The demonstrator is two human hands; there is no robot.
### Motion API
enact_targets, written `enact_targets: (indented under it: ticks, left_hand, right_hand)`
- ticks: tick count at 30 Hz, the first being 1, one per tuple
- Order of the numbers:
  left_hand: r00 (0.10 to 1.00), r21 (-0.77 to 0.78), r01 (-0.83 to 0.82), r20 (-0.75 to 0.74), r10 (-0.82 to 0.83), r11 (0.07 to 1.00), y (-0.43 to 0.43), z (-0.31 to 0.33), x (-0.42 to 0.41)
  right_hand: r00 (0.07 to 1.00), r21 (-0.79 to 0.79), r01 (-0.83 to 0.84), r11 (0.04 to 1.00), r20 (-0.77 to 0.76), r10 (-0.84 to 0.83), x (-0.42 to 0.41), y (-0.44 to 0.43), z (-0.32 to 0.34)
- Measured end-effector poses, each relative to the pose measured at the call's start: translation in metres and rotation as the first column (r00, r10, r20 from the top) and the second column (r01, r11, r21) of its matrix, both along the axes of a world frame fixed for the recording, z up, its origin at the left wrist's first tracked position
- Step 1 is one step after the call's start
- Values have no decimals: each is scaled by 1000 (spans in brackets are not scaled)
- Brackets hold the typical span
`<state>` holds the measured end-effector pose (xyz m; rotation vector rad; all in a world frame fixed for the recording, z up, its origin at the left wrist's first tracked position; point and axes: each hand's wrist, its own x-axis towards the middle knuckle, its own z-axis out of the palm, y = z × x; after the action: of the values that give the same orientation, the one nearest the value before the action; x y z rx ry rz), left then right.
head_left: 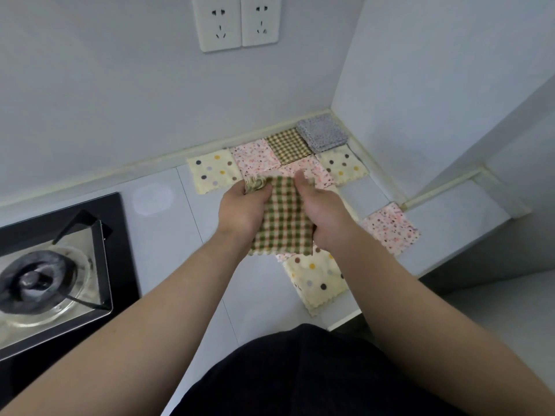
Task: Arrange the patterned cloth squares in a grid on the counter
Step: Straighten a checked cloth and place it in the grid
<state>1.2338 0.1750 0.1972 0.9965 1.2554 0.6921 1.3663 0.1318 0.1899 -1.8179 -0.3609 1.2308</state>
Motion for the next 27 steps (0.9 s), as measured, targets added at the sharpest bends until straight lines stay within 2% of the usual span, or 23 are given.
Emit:
enact_targets:
  ticks: [1, 3, 4, 6, 9, 12, 16, 20, 22, 25, 26, 27]
  left_hand:
    - [1000, -17, -8, 2, 8, 1000, -1, 0, 2]
    - [999, -33, -41, -31, 40, 999, -3, 1, 5]
    - [995, -10, -62, -78, 61, 998, -4, 1, 8]
    - [970, 114, -74, -220, 98, 991, -4, -1, 11]
    - [916, 292, 14, -388, 105, 956, -5, -7, 10]
    - [858, 370, 102, -502, 106, 924, -2, -17, 3]
    - [855, 385, 115, -508, 107, 916, -2, -24, 4]
    - [871, 321, 108, -486, 66, 941, 0, -22, 8]
    - [895, 201, 79, -446, 19, 976, 3, -22, 8]
    - [981, -145, -68, -188, 40, 987, -2, -26, 12]
    - [984, -184, -88, -168, 57, 979, -6, -28, 14]
    - [977, -144, -93, -202, 62, 985, -10, -32, 16]
  right_hand:
    - [991, 29, -21, 999, 132, 17, -2, -1, -1]
    - [915, 83, -108, 991, 398, 67, -5, -2, -1]
    - [865, 95, -149, 984, 496, 83, -6, -3, -1]
    - [794, 95, -207, 974, 598, 111, -7, -4, -4]
    - [749, 84, -237, 968, 650, 127, -9, -7, -8]
    - [761, 77, -205, 976, 640, 110, -7, -8, -12]
    - [817, 64, -150, 987, 570, 87, 3, -8, -19]
    - [822, 56, -153, 987, 561, 96, 10, -6, -18]
    - [791, 28, -183, 983, 598, 130, 10, -5, -16]
    - [760, 30, -175, 984, 640, 115, 7, -6, -16]
    - [761, 34, -167, 985, 641, 106, 5, -7, -17]
    - [763, 34, -161, 986, 639, 102, 3, -7, -18]
